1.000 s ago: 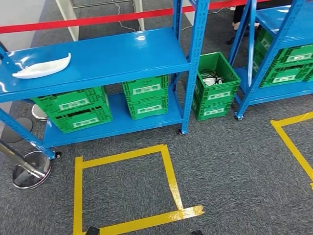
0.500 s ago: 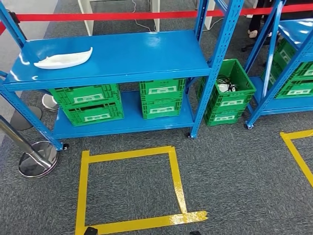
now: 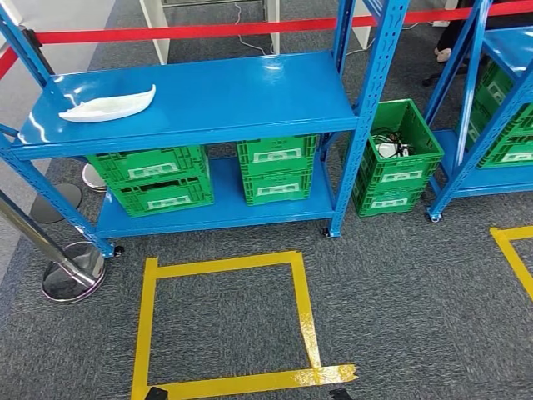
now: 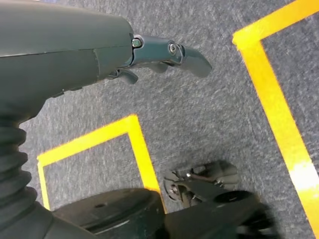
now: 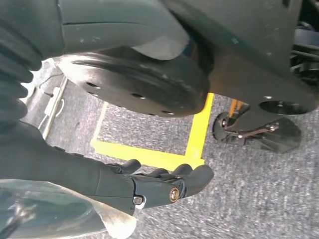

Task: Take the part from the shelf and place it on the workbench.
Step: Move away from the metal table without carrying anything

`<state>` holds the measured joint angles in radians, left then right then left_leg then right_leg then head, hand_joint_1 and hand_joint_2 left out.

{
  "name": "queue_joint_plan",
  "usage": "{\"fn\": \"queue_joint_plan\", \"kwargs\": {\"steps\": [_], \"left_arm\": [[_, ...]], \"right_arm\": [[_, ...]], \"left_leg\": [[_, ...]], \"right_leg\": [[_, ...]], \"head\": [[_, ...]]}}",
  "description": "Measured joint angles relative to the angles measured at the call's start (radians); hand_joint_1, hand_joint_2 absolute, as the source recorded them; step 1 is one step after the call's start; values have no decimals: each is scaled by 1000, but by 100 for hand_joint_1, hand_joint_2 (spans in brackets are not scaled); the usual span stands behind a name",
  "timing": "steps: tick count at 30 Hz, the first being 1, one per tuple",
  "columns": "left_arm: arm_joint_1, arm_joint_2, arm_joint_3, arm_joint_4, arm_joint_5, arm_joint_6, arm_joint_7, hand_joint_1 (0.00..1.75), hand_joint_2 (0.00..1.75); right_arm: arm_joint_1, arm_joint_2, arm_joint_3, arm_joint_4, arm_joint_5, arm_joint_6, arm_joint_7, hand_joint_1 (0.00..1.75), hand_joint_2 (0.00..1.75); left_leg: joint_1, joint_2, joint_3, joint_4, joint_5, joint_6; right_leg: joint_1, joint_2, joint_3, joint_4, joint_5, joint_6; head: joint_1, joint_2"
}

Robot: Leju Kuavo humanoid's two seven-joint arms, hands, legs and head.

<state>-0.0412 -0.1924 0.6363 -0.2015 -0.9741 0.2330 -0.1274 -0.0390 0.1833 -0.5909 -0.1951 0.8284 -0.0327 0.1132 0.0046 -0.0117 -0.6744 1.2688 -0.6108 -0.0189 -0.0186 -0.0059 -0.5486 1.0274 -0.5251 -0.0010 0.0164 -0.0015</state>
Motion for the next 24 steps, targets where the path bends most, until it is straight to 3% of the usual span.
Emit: {"fn": "queue_joint_plan", "kwargs": {"steps": [1,2,3,5,6,8,11,13,15,16,17,18,20,22,23,24], "left_arm": [[8,2,-4,0,16,-7,6,0,175],[16,6,-9,1,34,-14,10,0,131],[22,8,-15,1,47,-18,12,0,87],[32,14,-31,4,81,-26,18,0,0],[38,17,-41,5,101,-31,20,0,0],[55,25,-66,7,153,-42,27,0,0],[80,39,-107,6,230,-59,36,0,0],[83,48,-136,1,276,-69,41,0,0],[81,57,-165,-12,321,-80,44,0,0],[81,61,-180,-22,345,-86,47,0,0],[79,65,-195,-33,366,-90,50,0,0],[76,69,-209,-46,388,-95,53,0,0],[68,76,-237,-74,429,-104,57,0,0],[61,85,-265,-100,470,-114,61,0,0],[59,90,-279,-110,491,-118,63,0,0],[59,95,-294,-118,513,-124,66,0,0]], "right_arm": [[-1,-1,5,-5,-3,-6,1,0,175],[-1,-2,13,-12,-11,-9,2,0,175],[-1,-4,20,-19,-20,-9,1,0,131],[-3,-6,36,-35,-47,-10,-1,0,44],[-4,-8,45,-45,-65,-10,-3,0,0],[-4,-14,70,-64,-109,-10,-8,0,0],[4,-27,108,-83,-175,-9,-18,0,0],[14,-36,133,-88,-216,-8,-23,0,0],[33,-45,158,-89,-257,-5,-28,0,0],[46,-49,171,-88,-277,-4,-30,0,0],[61,-53,183,-87,-297,-3,-33,0,0],[75,-57,195,-85,-316,-2,-35,0,0],[99,-65,220,-79,-351,0,-41,0,0],[118,-71,245,-74,-387,2,-46,0,0],[127,-74,259,-72,-406,3,-48,0,0],[136,-77,273,-72,-425,3,-51,0,44]], "left_leg": [[1,0,-18,35,-4,-1],[2,0,-20,35,10,0],[2,1,-5,-1,40,2],[1,5,49,-126,109,10],[-1,7,74,-181,125,14],[-5,9,93,-229,123,19],[-1,8,98,-243,125,33],[1,9,102,-250,127,45],[-2,9,102,-250,125,51],[-3,8,103,-250,124,52],[-4,8,104,-249,123,53],[-4,6,106,-249,122,52],[-6,3,110,-247,118,48],[-10,3,110,-244,115,39],[-11,3,110,-243,114,34],[-11,3,110,-244,115,30]], "right_leg": [[0,-1,2,0,-1,-1],[0,-2,4,0,-3,-1],[0,-2,7,0,-5,0],[2,-4,13,1,-10,4],[4,-4,13,2,-12,9],[7,-4,10,0,-13,19],[5,-4,4,8,-25,37],[4,1,-36,86,-72,42],[5,3,-102,214,-126,44],[5,4,-126,256,-134,44],[5,4,-133,263,-123,44],[5,4,-120,231,-94,43],[5,4,-59,100,-27,40],[6,5,-14,12,0,33],[8,6,-7,3,-2,28],[8,6,-5,1,0,22]], "head": [[0,0],[0,0],[0,0],[-1,0],[0,0],[0,0],[1,0],[5,0],[8,0],[8,0],[8,0],[8,0],[9,0],[7,0],[6,0],[6,0]]}}
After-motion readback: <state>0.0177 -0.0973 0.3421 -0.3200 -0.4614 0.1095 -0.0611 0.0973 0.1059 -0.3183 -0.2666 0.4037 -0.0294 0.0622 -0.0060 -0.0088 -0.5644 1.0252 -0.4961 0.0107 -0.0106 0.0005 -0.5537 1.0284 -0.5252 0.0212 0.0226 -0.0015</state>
